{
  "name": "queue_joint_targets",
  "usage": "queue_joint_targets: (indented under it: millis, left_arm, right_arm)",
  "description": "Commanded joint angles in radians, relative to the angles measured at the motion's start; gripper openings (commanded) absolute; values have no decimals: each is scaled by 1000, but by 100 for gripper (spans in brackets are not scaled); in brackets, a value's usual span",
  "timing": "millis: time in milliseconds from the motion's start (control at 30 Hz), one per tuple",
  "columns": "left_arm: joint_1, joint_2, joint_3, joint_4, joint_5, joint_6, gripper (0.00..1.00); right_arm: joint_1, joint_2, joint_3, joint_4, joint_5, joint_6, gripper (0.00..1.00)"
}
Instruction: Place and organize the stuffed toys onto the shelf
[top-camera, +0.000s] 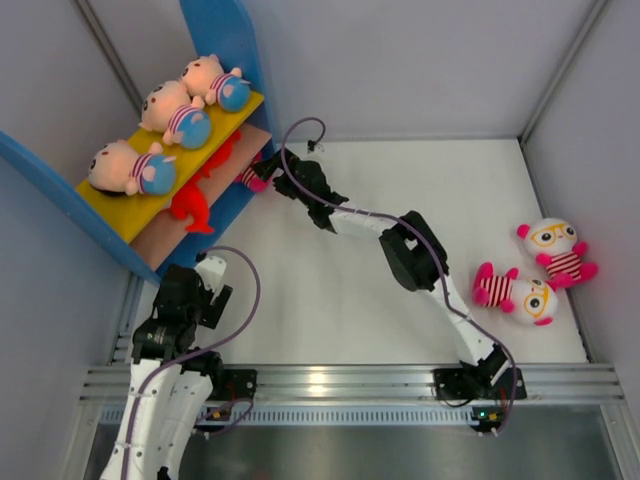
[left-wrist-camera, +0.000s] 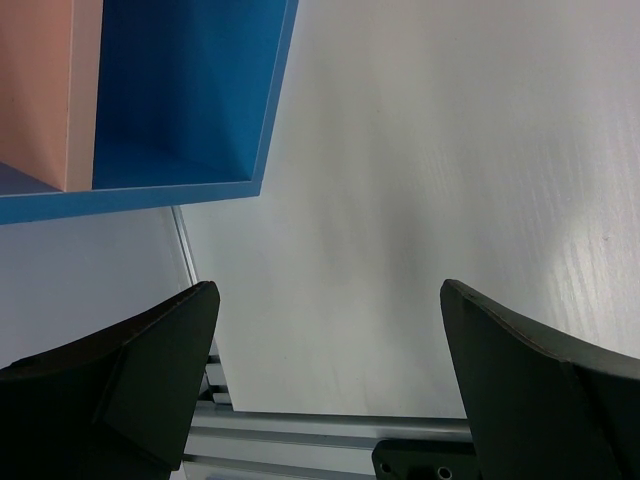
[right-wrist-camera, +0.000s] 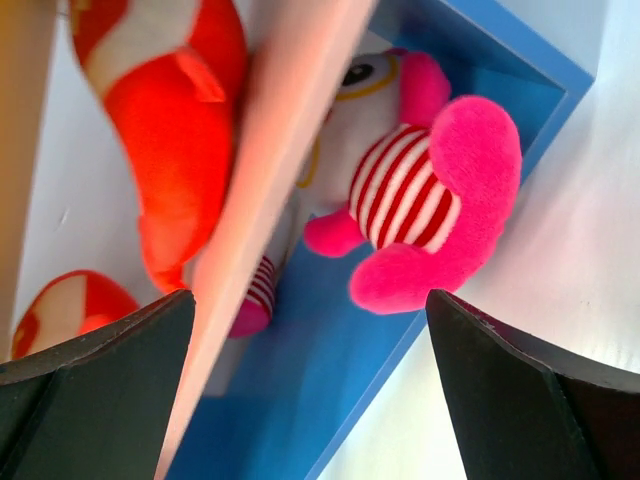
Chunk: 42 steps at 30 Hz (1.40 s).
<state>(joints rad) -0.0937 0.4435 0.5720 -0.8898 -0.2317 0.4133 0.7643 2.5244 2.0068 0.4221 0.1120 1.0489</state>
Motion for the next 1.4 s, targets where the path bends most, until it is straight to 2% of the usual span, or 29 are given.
queue_joint_targets:
  millis: [0, 167, 267, 400, 500, 533, 667, 700, 767, 833, 867, 900, 1000, 1100, 1133, 1167, 1233, 1367]
  left_arm:
    - [6, 4, 5, 52, 6, -5, 98]
    - [9, 4, 5, 51, 6, -5, 98]
    - [12, 3, 6, 51, 3, -5, 98]
    - [12, -2, 8, 51, 9, -5, 98]
    - [14, -15, 8, 52, 11, -4, 98]
    - [14, -23, 8, 52, 14, -2, 98]
    - [14, -43, 5, 52, 28, 7, 98]
    - [14, -45, 5, 51, 31, 9, 98]
    - [12, -51, 5, 51, 37, 12, 98]
    - [12, -49, 5, 52, 38, 12, 98]
    - [12, -49, 3, 52, 35, 12, 98]
    - [12, -51, 5, 52, 35, 12, 98]
    - [14, -49, 5, 52, 32, 10, 98]
    - [17, -45, 5, 52, 31, 9, 98]
    - [18, -43, 5, 51, 29, 9, 98]
    - [18, -42, 3, 52, 31, 9, 98]
    - [18, -34, 5, 52, 32, 12, 98]
    - [17, -28, 5, 51, 32, 12, 98]
  right_arm:
    - [-22, -160, -63, 20, -43, -56, 99]
    - [-42, -292, -239, -51, -28, -82, 99]
    - [-51, -424, -374, -86, 23, -145, 99]
    - [-60, -651, -500, -256, 107, -289, 99]
    - [-105, -824, -620, -455, 198, -332, 99]
    - [-123, -870, -684, -571, 227, -331, 99]
    - [-314, -1134, -859, -812, 353, -268, 99]
    - [-356, -1242, -932, -853, 366, -248, 99]
    - [-506, -1352, -1006, -917, 391, -240, 99]
    - [-615, -1505, -1104, -930, 393, -242, 99]
    - [-725, -1553, -1138, -910, 390, -275, 99]
    - [-779, -1628, -1167, -893, 385, -297, 99]
    - [-968, -1667, -1258, -888, 370, -326, 99]
    - [-1123, -1589, -1277, -893, 339, -345, 100]
    - [-1172, -1564, -1287, -873, 298, -358, 99]
    - [-1280, -1508, -1292, -850, 179, -380, 99]
    - [-1402, -1459, -1281, -803, 112, -404, 93]
    - [-1418, -1414, -1307, -695, 175, -437, 93]
